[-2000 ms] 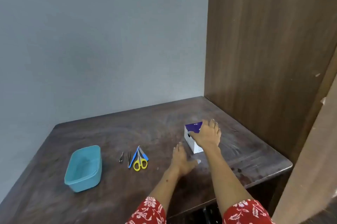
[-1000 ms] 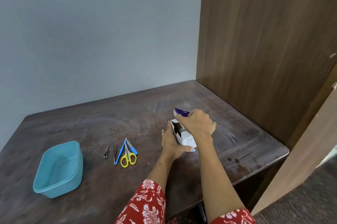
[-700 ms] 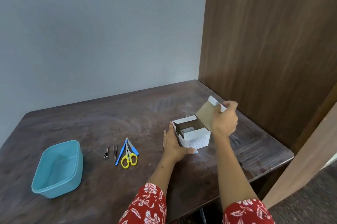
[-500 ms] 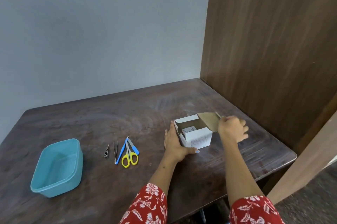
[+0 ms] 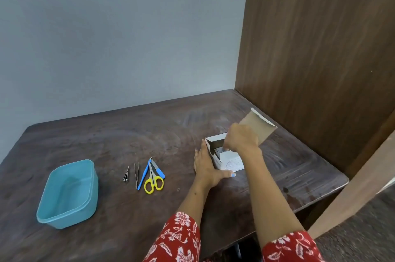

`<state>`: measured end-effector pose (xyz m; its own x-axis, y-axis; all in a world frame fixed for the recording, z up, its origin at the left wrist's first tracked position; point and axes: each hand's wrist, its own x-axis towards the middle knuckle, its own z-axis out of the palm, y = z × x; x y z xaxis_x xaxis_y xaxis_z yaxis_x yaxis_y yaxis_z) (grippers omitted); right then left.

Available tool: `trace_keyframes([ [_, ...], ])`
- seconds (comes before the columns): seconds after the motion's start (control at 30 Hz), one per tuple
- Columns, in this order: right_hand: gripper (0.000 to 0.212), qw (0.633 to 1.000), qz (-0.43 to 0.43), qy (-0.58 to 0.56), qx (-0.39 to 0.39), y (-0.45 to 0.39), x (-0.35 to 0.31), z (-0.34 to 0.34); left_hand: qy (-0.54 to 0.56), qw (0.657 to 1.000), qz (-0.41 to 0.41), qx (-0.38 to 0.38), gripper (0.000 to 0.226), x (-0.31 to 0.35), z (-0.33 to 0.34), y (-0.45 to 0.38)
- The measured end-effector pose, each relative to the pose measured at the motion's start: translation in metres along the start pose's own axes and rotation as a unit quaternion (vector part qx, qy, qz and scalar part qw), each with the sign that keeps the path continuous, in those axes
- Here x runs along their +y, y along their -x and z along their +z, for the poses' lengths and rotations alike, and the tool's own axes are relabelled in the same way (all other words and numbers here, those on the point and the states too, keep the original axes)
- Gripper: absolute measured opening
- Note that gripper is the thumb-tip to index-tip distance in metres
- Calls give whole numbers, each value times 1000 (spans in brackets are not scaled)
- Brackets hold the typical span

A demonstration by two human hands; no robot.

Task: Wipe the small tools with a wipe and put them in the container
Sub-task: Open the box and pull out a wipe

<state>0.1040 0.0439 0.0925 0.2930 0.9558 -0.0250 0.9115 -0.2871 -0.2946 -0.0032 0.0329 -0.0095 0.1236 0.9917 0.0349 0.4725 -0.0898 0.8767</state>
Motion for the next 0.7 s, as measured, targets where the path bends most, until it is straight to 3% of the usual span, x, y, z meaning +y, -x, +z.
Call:
trace_keyframes([
  [0.1,35,994,15,90,-62,4,-3,12,-4,1000,5,-3,132,3,-1,1],
  [0.33,22,985,35,151,-79,3,-14,22,-7,1000,-19,-10,134,6,0,1],
  [0.57,27,999,23,-20,-34,-3,-8,11,-3,1000,-4,-6,133,5,-1,2],
  [0.7,27,983,-15,-171,-71,-7,4,-6,-8,1000,-6,-3,133,1,0,-1],
])
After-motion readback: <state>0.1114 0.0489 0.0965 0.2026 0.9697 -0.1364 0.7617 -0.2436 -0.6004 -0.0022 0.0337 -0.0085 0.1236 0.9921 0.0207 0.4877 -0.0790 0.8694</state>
